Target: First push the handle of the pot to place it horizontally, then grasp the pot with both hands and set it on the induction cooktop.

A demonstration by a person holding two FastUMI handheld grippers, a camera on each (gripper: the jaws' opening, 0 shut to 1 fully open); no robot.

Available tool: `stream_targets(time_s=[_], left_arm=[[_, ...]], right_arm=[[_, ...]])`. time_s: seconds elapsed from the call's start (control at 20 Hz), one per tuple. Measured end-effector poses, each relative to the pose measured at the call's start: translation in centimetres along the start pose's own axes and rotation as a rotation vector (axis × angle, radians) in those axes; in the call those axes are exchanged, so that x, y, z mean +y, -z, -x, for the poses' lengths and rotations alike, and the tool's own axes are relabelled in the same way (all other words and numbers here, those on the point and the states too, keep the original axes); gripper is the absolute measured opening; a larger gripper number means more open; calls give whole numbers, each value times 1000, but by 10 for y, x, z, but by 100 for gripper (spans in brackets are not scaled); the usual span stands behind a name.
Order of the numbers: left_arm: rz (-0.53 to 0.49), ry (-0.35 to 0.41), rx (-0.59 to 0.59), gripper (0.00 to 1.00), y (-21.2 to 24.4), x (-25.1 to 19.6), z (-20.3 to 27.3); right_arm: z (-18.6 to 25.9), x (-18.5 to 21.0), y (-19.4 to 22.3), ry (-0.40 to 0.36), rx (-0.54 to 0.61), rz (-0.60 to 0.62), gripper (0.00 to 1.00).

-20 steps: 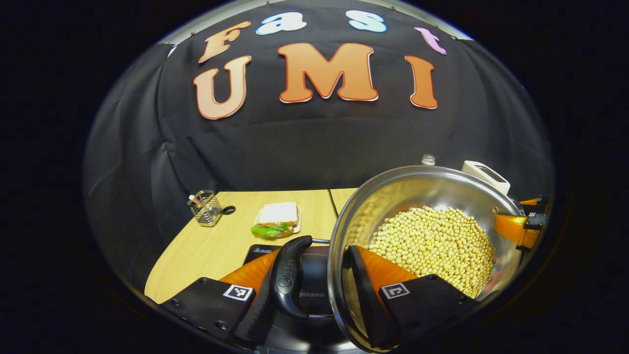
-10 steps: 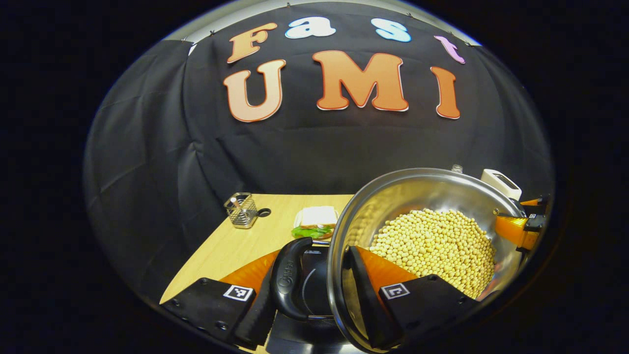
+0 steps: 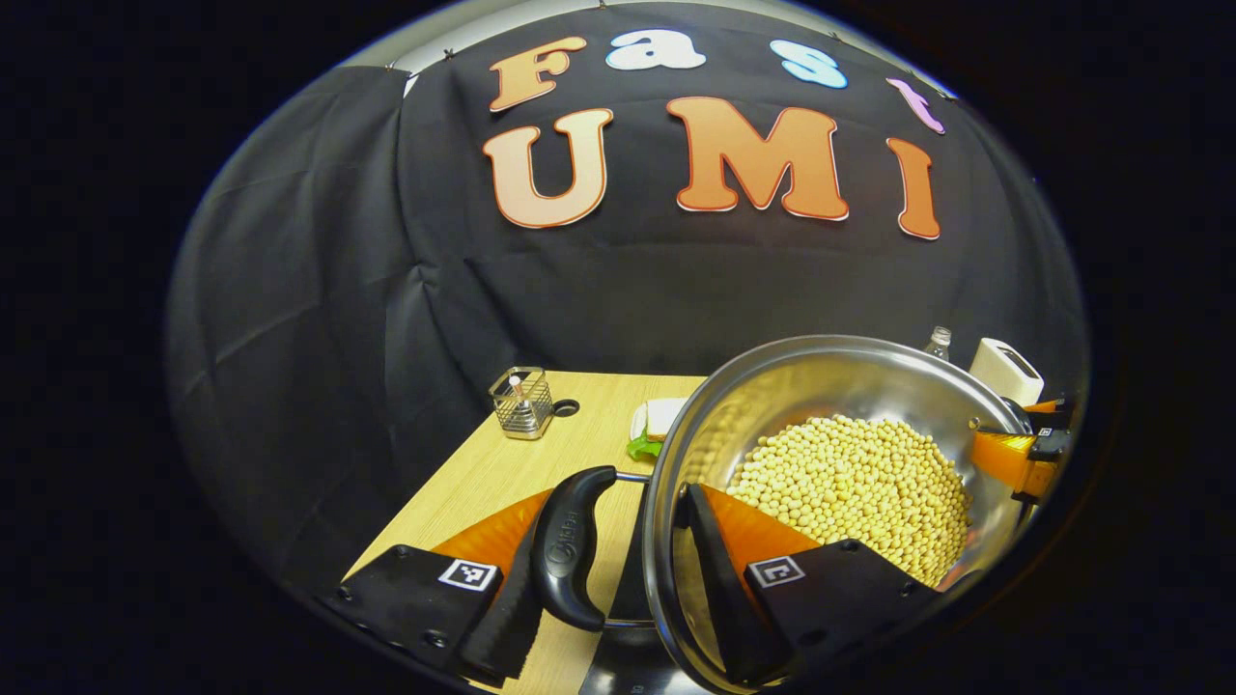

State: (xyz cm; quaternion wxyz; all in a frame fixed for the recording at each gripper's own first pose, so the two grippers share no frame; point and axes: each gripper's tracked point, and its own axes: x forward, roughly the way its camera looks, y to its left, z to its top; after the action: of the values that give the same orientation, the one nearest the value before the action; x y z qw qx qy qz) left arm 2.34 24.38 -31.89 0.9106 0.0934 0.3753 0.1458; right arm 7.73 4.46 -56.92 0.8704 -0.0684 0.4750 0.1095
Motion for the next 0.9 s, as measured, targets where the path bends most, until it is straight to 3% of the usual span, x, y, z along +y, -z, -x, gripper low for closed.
stream_targets(time_s=[0.1, 0.9], left_arm=[[-5, 0, 3, 83, 1, 1, -7], [20, 16, 49, 80, 43, 1, -48]], right_arm=[[3, -1, -2, -2, 6, 4, 65], [2, -2, -3, -4, 54, 32, 65]])
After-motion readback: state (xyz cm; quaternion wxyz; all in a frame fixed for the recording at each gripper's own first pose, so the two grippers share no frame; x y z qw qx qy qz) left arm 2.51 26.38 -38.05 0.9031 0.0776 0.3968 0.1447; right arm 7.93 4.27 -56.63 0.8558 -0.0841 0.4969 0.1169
